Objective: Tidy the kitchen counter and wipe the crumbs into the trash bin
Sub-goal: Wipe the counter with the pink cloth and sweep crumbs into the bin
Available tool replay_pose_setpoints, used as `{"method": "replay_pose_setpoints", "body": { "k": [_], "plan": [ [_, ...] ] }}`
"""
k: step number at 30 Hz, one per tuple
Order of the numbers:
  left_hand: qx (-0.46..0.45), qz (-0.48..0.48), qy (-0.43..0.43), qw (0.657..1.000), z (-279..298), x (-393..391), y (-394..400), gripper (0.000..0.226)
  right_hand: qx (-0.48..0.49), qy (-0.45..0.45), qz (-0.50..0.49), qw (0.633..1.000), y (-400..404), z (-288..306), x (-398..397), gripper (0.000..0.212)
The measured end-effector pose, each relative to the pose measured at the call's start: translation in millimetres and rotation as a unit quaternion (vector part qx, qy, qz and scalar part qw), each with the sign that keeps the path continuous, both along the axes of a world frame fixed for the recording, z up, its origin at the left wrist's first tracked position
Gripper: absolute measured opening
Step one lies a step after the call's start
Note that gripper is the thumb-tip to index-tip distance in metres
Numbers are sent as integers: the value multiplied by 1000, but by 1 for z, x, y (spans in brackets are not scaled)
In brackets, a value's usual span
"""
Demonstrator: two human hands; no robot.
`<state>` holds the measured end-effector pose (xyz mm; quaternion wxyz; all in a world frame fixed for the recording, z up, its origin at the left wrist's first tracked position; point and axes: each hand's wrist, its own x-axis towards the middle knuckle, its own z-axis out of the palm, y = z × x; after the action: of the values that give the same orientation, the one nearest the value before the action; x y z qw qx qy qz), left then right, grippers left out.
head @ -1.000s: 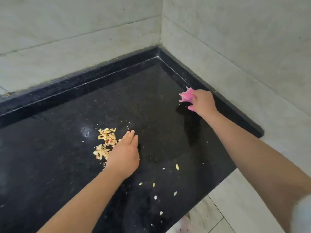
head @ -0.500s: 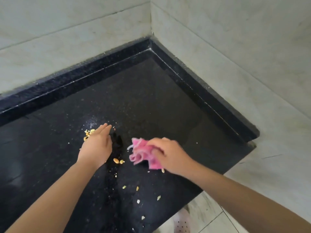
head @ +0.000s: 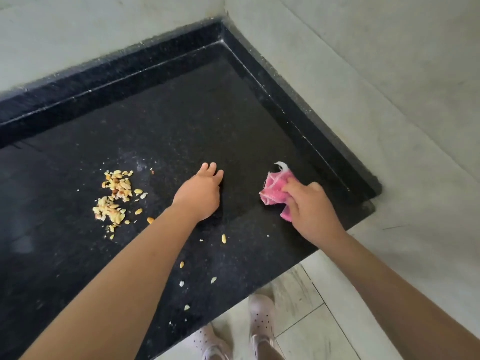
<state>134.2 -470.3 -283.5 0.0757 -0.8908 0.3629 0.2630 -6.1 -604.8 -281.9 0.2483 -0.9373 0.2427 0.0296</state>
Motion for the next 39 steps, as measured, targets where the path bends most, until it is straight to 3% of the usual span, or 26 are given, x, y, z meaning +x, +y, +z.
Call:
{"method": "replay_pose_setpoints", "body": {
  "k": [4,7,11,18,22,24,28,32,39],
  "plan": [
    [1,4,17,1000,1,1,-1,53,96,8,82,992,63,10,-24,42],
    [-12,21,31,999,5,3,-2,59,166,-25,66,984,59,22,-27,38],
    [-13,29,36,999,7,4,-4,61,50,-84,12,995,-2,26,-11,37],
    [-71,38,25,996,13,5,5,60,-132,63,33,989,-45,-9,-39,37],
    [-113,51,5,992,15,-6,28,54,-95,-43,-11,994,-13,-16,-59,37],
    [-116,60,1,991,15,-9,47,53,-125,-90,-21,988,14,-21,-62,29],
    [-155,112,-26,981,13,-12,100,52,-79,-115,-31,990,85,-21,-50,13],
    [-193,173,-68,963,16,-21,161,55,41,-75,-41,995,148,-18,-27,22],
    [-146,260,-66,952,14,-43,261,50,200,-89,-39,975,209,1,23,27]
  ]
}}
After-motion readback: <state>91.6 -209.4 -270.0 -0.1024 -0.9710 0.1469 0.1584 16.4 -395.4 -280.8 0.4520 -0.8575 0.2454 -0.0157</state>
